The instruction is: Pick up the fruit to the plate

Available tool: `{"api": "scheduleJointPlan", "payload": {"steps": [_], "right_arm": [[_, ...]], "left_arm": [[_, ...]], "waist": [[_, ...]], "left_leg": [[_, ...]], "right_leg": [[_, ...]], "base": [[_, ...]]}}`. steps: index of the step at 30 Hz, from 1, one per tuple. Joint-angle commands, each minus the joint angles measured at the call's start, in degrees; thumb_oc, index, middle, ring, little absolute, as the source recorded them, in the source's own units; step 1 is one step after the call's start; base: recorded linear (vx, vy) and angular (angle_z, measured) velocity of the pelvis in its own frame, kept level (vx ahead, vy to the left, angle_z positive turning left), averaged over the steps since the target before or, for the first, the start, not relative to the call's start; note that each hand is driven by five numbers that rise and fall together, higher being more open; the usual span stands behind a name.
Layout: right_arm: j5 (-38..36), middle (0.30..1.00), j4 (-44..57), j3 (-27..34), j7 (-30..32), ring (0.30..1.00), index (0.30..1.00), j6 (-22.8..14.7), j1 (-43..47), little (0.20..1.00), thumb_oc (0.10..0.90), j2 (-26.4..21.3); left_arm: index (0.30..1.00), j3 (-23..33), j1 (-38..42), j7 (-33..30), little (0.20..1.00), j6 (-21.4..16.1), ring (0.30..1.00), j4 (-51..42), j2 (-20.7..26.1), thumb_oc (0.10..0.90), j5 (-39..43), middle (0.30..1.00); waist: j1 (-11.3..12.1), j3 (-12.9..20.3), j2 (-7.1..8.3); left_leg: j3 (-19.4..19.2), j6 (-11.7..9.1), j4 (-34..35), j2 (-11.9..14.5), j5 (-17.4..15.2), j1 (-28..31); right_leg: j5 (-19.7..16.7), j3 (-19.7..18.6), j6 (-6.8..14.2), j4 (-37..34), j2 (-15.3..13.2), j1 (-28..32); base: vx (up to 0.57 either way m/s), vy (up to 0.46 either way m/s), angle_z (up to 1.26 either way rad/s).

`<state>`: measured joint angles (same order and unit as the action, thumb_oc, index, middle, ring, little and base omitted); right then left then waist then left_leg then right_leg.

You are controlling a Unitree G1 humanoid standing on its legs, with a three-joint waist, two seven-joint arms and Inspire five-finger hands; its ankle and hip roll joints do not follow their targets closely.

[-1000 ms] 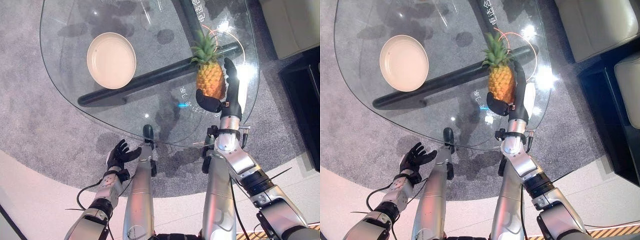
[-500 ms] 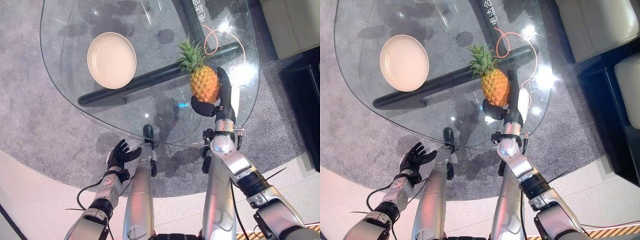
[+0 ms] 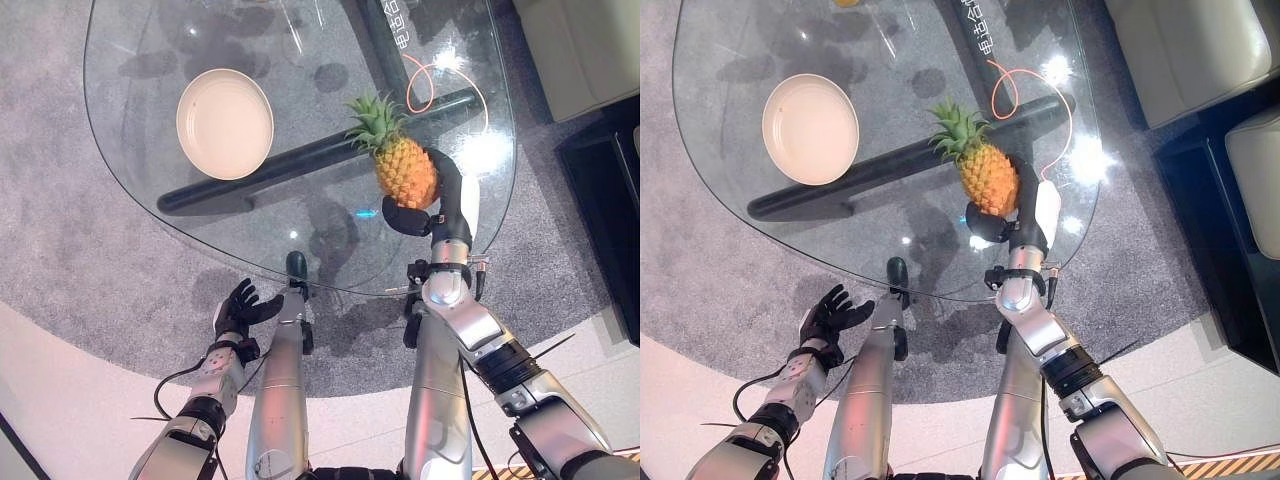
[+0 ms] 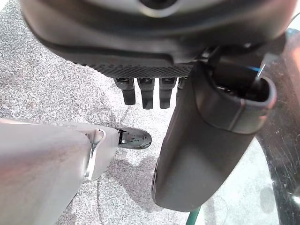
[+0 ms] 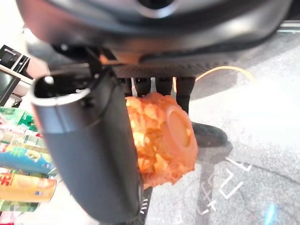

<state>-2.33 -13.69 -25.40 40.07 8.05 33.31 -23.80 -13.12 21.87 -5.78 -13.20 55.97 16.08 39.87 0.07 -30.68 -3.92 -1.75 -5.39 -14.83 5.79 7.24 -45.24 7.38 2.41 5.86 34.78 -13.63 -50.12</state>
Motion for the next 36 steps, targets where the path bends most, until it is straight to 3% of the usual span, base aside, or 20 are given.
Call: {"api": "scheduleJointPlan", "payload": {"steps": [1,10,13,16,24,30,36], "right_arm": [[3.2,0.300,3.5,1.4,1.6,0.300,0.300,-2.6,0.3,0.200,0.100,-2.4],[3.5,0.300,2.7,2.4,2.2,0.300,0.300,-2.7,0.4,0.200,0.100,-2.0],[2.9,0.300,2.1,3.0,3.8,0.300,0.300,-2.6,0.9,0.200,0.100,-2.5],[2.2,0.300,1.7,3.3,4.9,0.300,0.300,-2.6,1.3,0.200,0.100,-2.7],[0.9,0.300,1.4,5.1,9.5,0.300,0.300,-3.4,2.6,0.200,0.100,-4.2],[3.8,0.300,3.7,7.8,12.5,0.300,0.300,-6.7,1.2,0.200,0.100,-4.0],[6.2,0.300,5.3,8.6,13.4,0.300,0.300,-10.0,1.0,0.200,0.100,-4.1]], "left_arm": [[0.900,0.4,-3.2,-1.4,0.900,-2.9,0.900,0.6,0.6,0.800,4.8,0.900],[0.900,5.4,-2.9,-6.0,0.900,-5.3,0.900,-0.2,0.3,0.800,12.6,0.900],[0.900,10.2,-1.6,-12.8,0.900,-7.6,0.900,-0.4,1.1,0.800,17.4,0.900],[0.900,12.8,-0.5,-16.7,0.900,-7.9,0.900,-0.3,2.1,0.800,17.2,0.900],[0.900,17.6,3.3,-33.3,0.900,-19.1,0.900,-8.1,4.6,0.800,12.5,0.900],[0.900,18.6,3.6,-40.2,0.900,-25.4,0.900,-16.7,5.7,0.800,4.8,0.900],[0.900,18.7,5.3,-44.0,0.900,-27.3,0.900,-23.2,6.5,0.800,-2.9,0.900]], "waist": [[0.2,0.9,-1.11],[0.4,0.9,-1.23],[0.6,0.9,-1.12],[0.7,0.9,-0.93],[1.1,0.9,-0.75],[1.4,0.9,-0.77],[1.2,0.9,-1.18]], "left_leg": [[-0.5,1.8,-4.9,-1.4,-4.6,0.2],[0.0,1.7,-4.3,-1.6,-4.6,1.9],[0.1,1.6,-3.7,-1.8,-4.6,3.1],[0.3,1.5,-3.8,-1.8,-4.6,3.6],[0.6,1.4,-3.4,-2.0,-4.7,4.5],[1.0,1.6,-3.9,-2.4,-5.2,3.6],[0.7,1.7,-3.9,-2.5,-5.5,3.3]], "right_leg": [[-6.9,2.7,-0.4,-7.8,0.7,1.4],[-6.3,2.5,-0.4,-7.7,0.7,2.7],[-5.8,2.9,-0.3,-7.9,0.4,4.0],[-5.5,3.0,-0.5,-7.6,0.3,4.5],[-4.6,3.1,-0.9,-7.2,0.6,5.6],[-4.4,3.2,-0.9,-7.0,0.7,5.1],[-4.3,2.7,-0.9,-6.9,0.7,4.7]], "base": [[0.00,0.000,0.00],[0.00,0.000,0.00],[0.00,0.000,0.01],[0.00,0.000,0.00],[0.00,0.000,0.00],[0.00,-0.011,0.00],[0.00,0.000,0.00]]}}
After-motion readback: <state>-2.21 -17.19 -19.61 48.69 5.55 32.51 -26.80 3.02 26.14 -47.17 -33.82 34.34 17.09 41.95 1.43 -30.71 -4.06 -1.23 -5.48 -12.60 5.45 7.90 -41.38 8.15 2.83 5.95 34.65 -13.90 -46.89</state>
